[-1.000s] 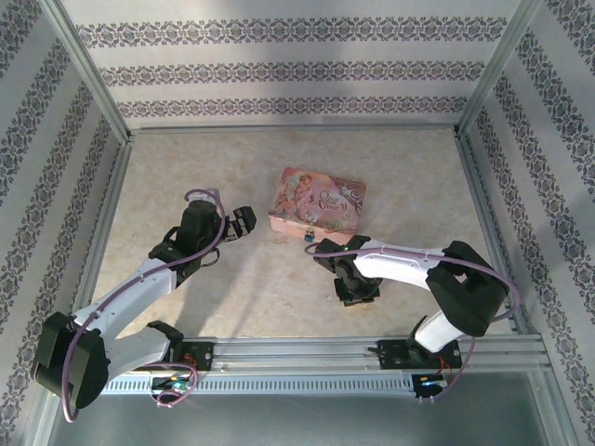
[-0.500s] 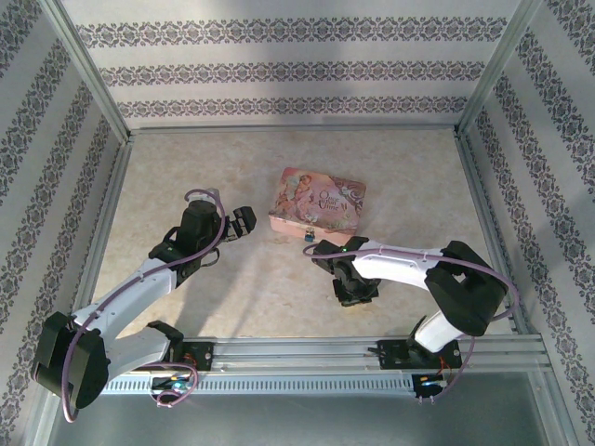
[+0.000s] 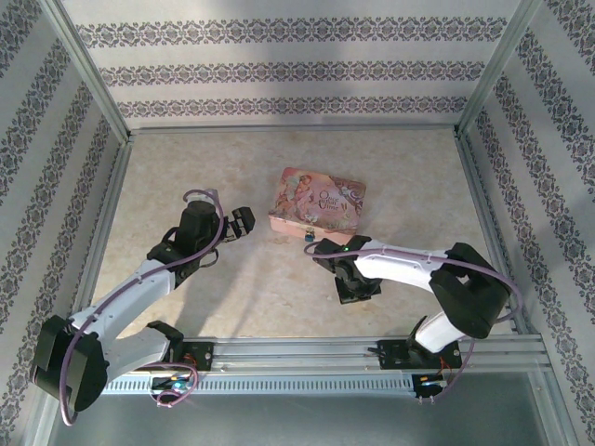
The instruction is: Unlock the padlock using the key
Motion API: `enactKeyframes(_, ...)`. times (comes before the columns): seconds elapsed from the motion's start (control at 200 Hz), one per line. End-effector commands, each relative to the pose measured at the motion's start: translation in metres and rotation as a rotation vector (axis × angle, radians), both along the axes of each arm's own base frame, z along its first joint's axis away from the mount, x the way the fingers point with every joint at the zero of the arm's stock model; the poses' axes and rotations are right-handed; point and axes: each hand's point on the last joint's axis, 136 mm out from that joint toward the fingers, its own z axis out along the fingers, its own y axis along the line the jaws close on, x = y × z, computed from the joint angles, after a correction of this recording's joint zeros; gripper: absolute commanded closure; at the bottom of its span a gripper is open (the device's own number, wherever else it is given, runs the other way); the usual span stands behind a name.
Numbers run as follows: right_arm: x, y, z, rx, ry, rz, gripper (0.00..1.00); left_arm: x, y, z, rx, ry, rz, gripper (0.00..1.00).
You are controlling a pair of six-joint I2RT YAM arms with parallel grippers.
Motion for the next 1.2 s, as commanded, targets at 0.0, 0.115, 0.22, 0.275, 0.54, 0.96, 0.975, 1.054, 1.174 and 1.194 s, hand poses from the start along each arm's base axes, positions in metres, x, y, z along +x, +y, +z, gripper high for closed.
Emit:
enactKeyframes(0.0, 0.013, 0.001, 0.018, 0.024, -0.084, 0.046, 1.0, 0.001, 0.005, 0.021, 0.018, -0.038, 0.01, 0.01)
enactKeyframes(0.115, 0.022, 0.01, 0.038, 0.084, -0.139, 0.111, 1.0, -0.002, 0.006, 0.025, 0.008, -0.033, 0.009, 0.01)
enactKeyframes(0.22, 0.03, 0.022, 0.059, 0.151, -0.185, 0.178, 1.0, -0.005, 0.005, 0.027, -0.012, -0.012, 0.007, 0.01)
enactKeyframes(0.275, 0.035, 0.028, 0.071, 0.189, -0.21, 0.215, 1.0, -0.007, 0.003, 0.028, -0.025, 0.004, 0.004, 0.01)
enactKeyframes(0.54, 0.062, 0.054, 0.127, 0.368, -0.331, 0.308, 1.0, -0.016, -0.015, 0.038, -0.15, 0.068, -0.043, 0.01)
enactKeyframes(0.96, 0.109, 0.122, 0.209, 0.701, -0.578, 0.385, 1.0, -0.012, -0.059, 0.053, -0.815, 0.223, 0.04, 0.01)
enactKeyframes(0.975, 0.109, 0.125, 0.211, 0.715, -0.582, 0.388, 1.0, -0.012, -0.06, 0.053, -0.836, 0.227, 0.045, 0.01)
enactKeyframes(1.054, 0.114, 0.137, 0.221, 0.771, -0.609, 0.402, 1.0, -0.009, -0.064, 0.056, -0.991, 0.262, 0.079, 0.01)
enactKeyframes(1.174, 0.12, 0.152, 0.231, 0.836, -0.638, 0.412, 1.0, -0.006, -0.066, 0.055, -1.2, 0.308, 0.13, 0.08)
enactKeyframes(1.194, 0.121, 0.154, 0.232, 0.843, -0.643, 0.412, 1.0, -0.006, -0.065, 0.055, -1.225, 0.31, 0.138, 0.1)
